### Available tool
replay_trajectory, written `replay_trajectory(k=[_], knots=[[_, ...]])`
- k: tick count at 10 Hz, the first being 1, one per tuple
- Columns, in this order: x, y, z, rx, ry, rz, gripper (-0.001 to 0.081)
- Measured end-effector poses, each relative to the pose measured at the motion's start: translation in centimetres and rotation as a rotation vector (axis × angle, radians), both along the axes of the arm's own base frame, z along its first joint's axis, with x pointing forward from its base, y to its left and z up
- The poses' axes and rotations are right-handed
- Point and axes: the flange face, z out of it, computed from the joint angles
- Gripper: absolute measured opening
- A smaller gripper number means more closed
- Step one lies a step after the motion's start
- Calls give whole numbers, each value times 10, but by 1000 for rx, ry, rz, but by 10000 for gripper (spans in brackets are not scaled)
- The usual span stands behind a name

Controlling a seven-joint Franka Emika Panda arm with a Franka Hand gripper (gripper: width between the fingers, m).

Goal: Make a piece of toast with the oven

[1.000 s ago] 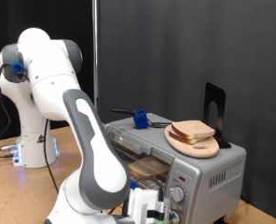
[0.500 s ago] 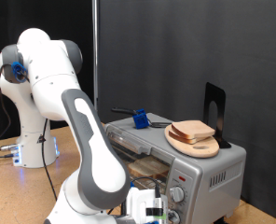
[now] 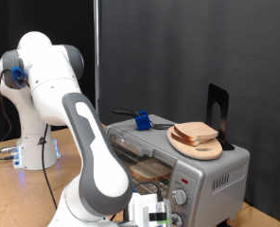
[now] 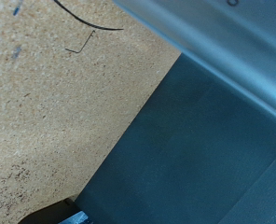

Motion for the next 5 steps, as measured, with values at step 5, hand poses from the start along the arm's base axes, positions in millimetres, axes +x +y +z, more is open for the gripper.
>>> replay_trajectory(k=[5], knots=[[-9,6,-5,39,26,31,799]])
